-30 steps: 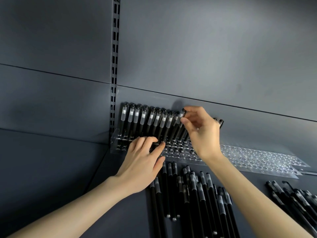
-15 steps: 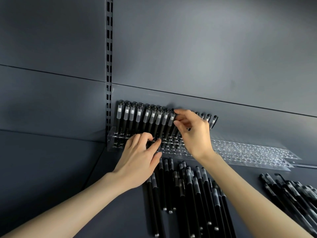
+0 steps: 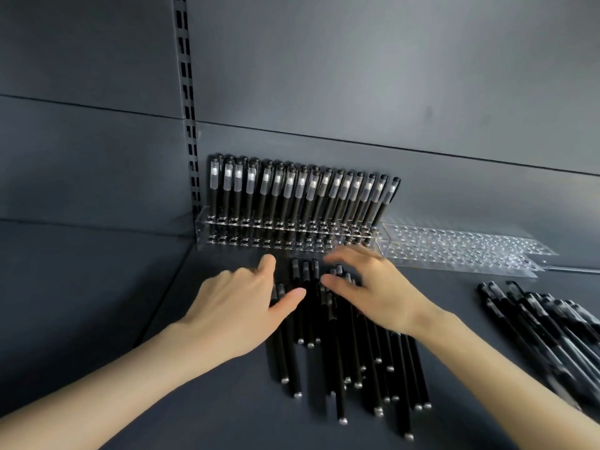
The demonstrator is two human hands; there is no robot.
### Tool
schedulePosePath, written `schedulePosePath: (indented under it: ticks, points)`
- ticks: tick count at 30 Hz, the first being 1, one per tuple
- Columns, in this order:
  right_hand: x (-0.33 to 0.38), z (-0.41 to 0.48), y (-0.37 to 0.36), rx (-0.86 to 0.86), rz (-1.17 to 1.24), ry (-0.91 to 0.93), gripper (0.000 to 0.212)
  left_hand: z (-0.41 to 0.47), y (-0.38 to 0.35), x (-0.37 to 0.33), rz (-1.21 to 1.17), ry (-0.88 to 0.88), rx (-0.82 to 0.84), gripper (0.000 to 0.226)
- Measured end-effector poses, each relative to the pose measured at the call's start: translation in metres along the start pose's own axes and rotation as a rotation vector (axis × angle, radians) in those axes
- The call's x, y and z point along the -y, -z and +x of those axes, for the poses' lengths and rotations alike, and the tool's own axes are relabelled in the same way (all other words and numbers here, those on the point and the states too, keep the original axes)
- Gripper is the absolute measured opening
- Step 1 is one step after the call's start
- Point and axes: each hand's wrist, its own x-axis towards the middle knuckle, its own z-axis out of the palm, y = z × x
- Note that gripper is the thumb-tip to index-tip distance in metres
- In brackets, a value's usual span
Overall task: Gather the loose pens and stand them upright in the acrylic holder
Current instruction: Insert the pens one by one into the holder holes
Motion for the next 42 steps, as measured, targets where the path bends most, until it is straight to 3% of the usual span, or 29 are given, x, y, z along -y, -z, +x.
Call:
schedulePosePath:
  ticks: [3, 11, 13, 16, 24, 27, 30, 32, 35, 42]
  points:
    - [-0.005, -0.010, -0.010, 0.097, -0.081, -0.042, 0.048, -0.004, -0.005, -0.010, -0.039, 0.015, -0.012, 0.062]
    - [-0.006, -0.016, -0.019, 0.009, -0.076, -0.041, 0.041, 0.007, -0.014, -0.017, -0.471, 0.223, 0.144, 0.075]
    - [-0.006, -0.017, -0.020, 0.013, -0.065, -0.041, 0.041, 0.010, -0.013, -0.015, -0.512, 0.253, 0.177, 0.069]
    - [-0.005, -0.017, -0.021, 0.016, -0.073, -0.032, 0.042, 0.014, -0.014, -0.013, -0.530, 0.224, 0.150, 0.037]
    - [-0.006, -0.017, -0.018, -0.073, -0.084, -0.003, 0.045, 0.009, -0.014, -0.004, -0.661, 0.166, 0.016, 0.029]
    - [0.007, -0.014, -0.008, -0.140, 0.224, 0.003, 0.043, 0.004, -0.003, -0.010, -0.952, 0.108, -0.005, 0.017]
    - [0.024, -0.010, 0.002, -0.187, 0.705, 0.058, 0.020, 0.004, 0.005, -0.020, -1.110, 0.025, -0.024, 0.014]
    - [0.028, -0.004, 0.006, -0.267, 0.828, 0.070, 0.014, 0.007, 0.007, -0.024, -1.207, 0.023, -0.045, 0.016]
    - [0.028, 0.008, 0.017, -0.391, 0.859, 0.054, 0.018, 0.017, 0.009, -0.026, -1.341, 0.089, -0.067, 0.021]
    - [0.019, 0.049, 0.049, -0.685, 0.731, 0.068, 0.023, 0.056, 0.003, -0.013, -1.184, 0.220, -0.297, 0.027]
